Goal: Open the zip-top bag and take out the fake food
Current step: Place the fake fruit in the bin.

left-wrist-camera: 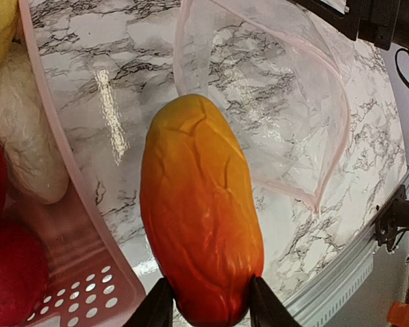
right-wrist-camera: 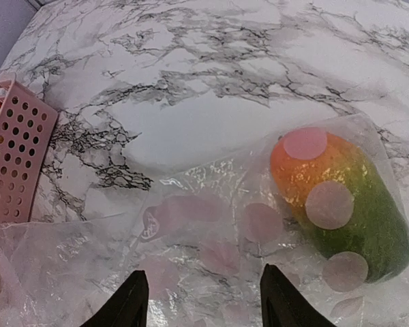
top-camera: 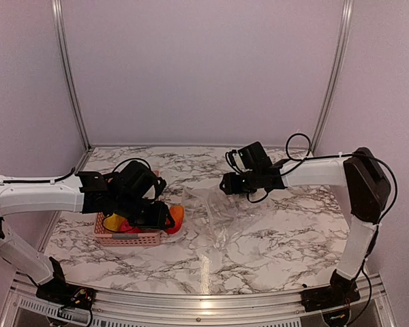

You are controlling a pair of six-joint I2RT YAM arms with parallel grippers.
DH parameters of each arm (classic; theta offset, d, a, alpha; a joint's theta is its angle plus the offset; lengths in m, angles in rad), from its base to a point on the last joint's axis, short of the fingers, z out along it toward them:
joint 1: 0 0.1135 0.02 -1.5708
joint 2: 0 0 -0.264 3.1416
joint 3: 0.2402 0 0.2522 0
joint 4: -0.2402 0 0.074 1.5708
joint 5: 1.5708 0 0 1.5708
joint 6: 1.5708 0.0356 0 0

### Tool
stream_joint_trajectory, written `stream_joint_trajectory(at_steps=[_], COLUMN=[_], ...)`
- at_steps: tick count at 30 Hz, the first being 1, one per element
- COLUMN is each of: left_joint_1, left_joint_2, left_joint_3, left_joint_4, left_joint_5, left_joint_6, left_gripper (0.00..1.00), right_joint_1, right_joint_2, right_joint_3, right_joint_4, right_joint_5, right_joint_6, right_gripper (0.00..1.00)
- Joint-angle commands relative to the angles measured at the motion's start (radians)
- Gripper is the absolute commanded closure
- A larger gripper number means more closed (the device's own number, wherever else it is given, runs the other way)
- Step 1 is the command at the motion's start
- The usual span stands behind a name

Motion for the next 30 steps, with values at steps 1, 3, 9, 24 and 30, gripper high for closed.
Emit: stream_joint_trajectory(at_steps=[1,3,9,24,30], left_joint_1=[0.004,0.003,0.003,0.016,0.031], left_joint_2=[-0.092,-0.128,-0.219,-0.102,-0.059], left_joint_3=[-0.025,-0.032,-0.055,-0.052,-0.062], left_joint_4=[-0.085,-0.105,-0.138,-0.169,-0.151], left_joint_5=[-0.052,-0.063,-0.144,-0.295,-0.325], left_joint_6=[-0.024,-0.034,-0.081,-0.074,-0.070], left_gripper=[0.62,0.62,0.61,0.60,0.55], right_joint_1=[-0.007,-0.008,-0.009,-0.017,-0.029], right_joint_2=[-0.025,-0.027,-0.038,-0.100,-0.125], right_joint_3=[0.041,0.041,0.035,0.007,-0.007], right_joint_4=[-0.002,-0.002,-0.001,-0.016,-0.023], right_joint_5=[-0.010,-0.011,-0.008,0.001,0.000], right_joint_6=[0.000,0.000,-0.002,-0.014,-0.030], right_gripper=[0.45,0.45,0.45,0.44,0.43])
